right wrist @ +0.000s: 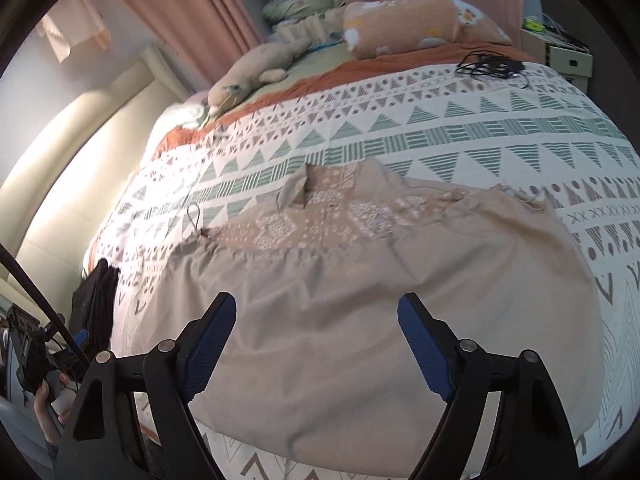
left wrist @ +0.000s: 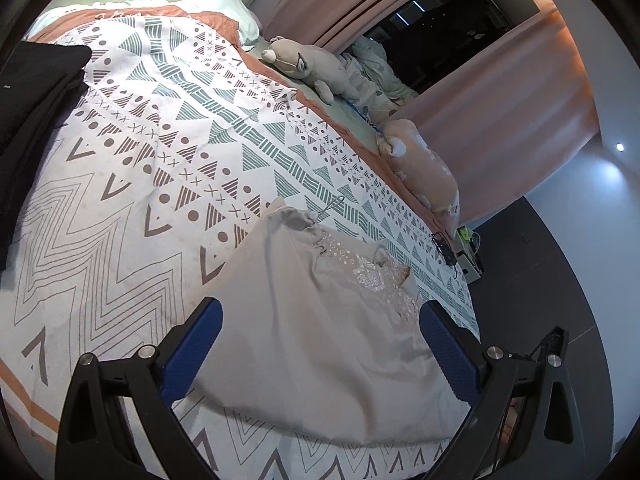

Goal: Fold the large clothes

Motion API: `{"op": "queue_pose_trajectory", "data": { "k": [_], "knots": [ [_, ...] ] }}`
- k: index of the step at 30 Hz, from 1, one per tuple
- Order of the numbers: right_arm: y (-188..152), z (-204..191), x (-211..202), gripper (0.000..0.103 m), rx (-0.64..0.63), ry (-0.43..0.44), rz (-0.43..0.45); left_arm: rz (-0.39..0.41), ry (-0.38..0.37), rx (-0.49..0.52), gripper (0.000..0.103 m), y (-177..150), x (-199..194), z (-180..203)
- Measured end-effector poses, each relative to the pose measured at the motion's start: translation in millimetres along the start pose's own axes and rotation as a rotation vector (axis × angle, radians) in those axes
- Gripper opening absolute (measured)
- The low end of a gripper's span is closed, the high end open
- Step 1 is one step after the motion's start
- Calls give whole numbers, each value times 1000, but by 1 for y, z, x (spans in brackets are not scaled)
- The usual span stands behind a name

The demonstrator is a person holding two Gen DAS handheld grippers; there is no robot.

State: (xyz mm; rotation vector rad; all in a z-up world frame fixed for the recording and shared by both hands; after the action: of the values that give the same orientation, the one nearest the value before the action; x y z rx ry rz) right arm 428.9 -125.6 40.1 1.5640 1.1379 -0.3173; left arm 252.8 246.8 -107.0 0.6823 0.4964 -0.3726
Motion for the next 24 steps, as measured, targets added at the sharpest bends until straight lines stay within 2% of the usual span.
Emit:
{"op": "queue_pose_trajectory", "data": {
  "k": [5, 7, 11, 14, 20, 21, 22, 24],
  "knots": [
    [16, -13, 45, 73, -19, -27, -84, -24, 32, -38, 97, -9, 6, -18],
    [22, -15, 65, 66, -15, -40, -115, -28, 41, -56, 96, -12, 8, -27],
    [33, -23, 107, 65, -21, -73, -158, -38, 60, -84, 94, -19, 13, -41],
    [37, -28, 138, 54, -24, -95, -201, -45, 81, -106, 93, -24, 17, -51],
    [37, -29, 198, 53, -54, -152, -275, -58, 108, -148, 93, -31, 26, -67],
    [36, -28, 207, 48, -60, -163, -285, -61, 111, -155, 93, -32, 28, -70],
    [35, -27, 219, 35, -72, -183, -297, -62, 112, -161, 93, -34, 29, -71],
    [33, -23, 235, 20, -85, -224, -320, -68, 117, -175, 93, -38, 33, -74]
  ]
}}
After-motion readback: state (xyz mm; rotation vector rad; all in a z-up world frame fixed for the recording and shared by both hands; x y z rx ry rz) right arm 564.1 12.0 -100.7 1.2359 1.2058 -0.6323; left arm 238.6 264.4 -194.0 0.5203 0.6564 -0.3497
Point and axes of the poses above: each gripper's, at about its wrist camera, not at the fingertips, and x roughly the way its jaws point, z to its right, y to its top, the point moved 4 cm from there along x, roughly the way its jaws point
